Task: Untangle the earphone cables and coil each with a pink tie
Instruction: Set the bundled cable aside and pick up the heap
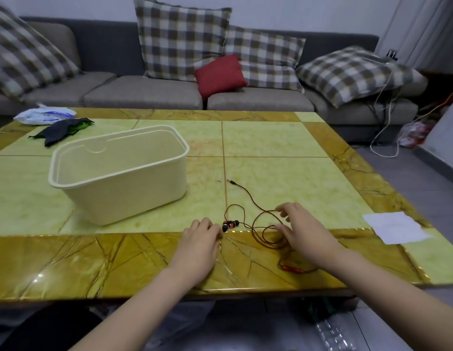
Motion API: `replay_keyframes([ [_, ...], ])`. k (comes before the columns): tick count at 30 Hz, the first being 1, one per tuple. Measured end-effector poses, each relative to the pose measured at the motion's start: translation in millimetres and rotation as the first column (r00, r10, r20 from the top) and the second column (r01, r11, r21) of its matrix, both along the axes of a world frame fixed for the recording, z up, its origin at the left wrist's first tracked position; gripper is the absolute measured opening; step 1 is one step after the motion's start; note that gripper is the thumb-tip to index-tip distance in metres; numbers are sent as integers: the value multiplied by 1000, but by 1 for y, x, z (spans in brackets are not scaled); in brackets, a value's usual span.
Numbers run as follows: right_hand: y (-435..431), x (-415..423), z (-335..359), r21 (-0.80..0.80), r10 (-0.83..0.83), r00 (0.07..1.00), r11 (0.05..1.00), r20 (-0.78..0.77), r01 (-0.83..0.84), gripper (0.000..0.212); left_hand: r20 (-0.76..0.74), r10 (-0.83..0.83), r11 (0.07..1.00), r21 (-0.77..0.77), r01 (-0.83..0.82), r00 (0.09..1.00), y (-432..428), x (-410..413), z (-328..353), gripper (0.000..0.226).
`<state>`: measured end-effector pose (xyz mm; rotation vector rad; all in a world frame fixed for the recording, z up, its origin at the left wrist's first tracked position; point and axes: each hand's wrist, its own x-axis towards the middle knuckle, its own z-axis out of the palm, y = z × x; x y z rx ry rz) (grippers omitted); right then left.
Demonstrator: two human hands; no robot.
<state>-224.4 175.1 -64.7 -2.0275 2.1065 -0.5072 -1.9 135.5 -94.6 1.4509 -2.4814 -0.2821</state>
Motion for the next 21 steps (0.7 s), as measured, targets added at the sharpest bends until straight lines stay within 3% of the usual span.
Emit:
replay_keyframes([
  [3,11,-3,5,-13,6,999,1000,-41,-6,19,33,5,1000,-22,-4,999,5,-7,5,31],
  [6,21,-9,7,167,96,994,982,-47,-87,25,-4,-53,998,-27,53,999,16,-22,12,31],
  [10,26,-17,-1,299,213,977,930,31,-212,19,30,-130,987,98,127,991,34,-51,15,39],
  [13,29,-17,-5,289,221,974,930,54,-228,20,66,-159,972,183,145,985,43,-71,12,43],
  [17,31,-13,-6,265,187,982,948,-23,-174,7,-12,-124,970,207,123,992,45,-89,12,23],
  [21,31,-16,0,191,100,993,978,-65,-86,6,-73,-128,943,299,144,989,43,-92,14,15],
])
